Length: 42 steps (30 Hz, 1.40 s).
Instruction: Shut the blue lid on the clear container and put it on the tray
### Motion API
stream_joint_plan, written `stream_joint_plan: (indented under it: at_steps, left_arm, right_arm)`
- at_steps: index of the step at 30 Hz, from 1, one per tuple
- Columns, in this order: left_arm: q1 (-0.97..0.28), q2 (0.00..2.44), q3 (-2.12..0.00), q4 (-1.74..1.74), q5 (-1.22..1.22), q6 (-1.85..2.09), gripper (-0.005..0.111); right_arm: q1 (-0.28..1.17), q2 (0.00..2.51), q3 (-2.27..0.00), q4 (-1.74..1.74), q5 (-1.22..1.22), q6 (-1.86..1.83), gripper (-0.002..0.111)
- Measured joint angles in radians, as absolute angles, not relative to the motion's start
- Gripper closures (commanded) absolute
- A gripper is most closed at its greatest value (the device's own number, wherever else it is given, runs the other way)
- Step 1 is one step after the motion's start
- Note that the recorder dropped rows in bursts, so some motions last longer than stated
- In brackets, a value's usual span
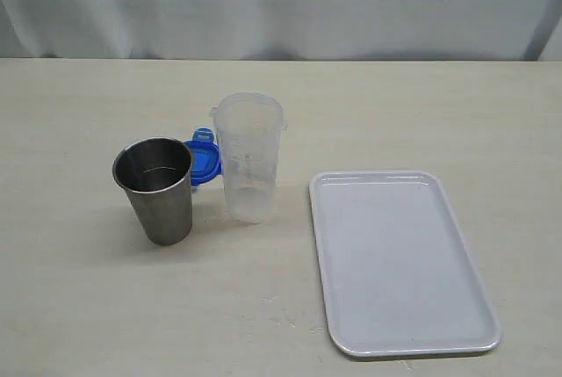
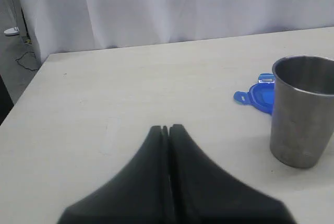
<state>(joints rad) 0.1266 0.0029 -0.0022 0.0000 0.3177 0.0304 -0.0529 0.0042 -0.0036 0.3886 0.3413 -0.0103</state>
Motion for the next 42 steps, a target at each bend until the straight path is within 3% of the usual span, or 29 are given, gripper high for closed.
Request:
stream_joint_plan:
  at_steps: [15, 25, 30, 33, 38, 39, 42]
  left_arm:
    - [0.127, 0.003, -0.002, 0.082, 0.297, 0.030, 0.107]
    - [0.127, 0.003, -0.002, 0.093, -0.131, 0.028, 0.107]
    - [0.127, 0.002, -0.002, 0.093, -0.411, -0.253, 0.107]
    - [0.127, 0.002, -0.002, 0.093, -0.483, -0.324, 0.089]
    - [0.127, 0.111, -0.077, 0.179, -0.590, -0.366, 0.023]
    - [0.127, 0.157, -0.082, 0.210, -0.624, -0.370, 0.017]
    - [0.127, 0.298, -0.083, 0.292, -0.678, -0.388, 0.017]
  right_arm:
    - [-0.053, 0.004, -0.004, 0.389, 0.341, -0.010, 0.104]
    - [-0.053, 0.004, -0.004, 0.389, 0.341, -0.010, 0.104]
    - [-0.053, 0.004, -0.004, 0.389, 0.341, -0.010, 0.104]
    - [-0.053, 0.004, -0.004, 0.389, 0.341, -0.010, 0.104]
    - [-0.053, 0.004, -0.004, 0.389, 0.341, -0.010, 0.104]
    - [-0.053, 0.004, -0.004, 0.389, 0.341, -0.010, 0.104]
    - [-0.053, 0.004, -0.004, 0.389, 0.341, -0.010, 0.104]
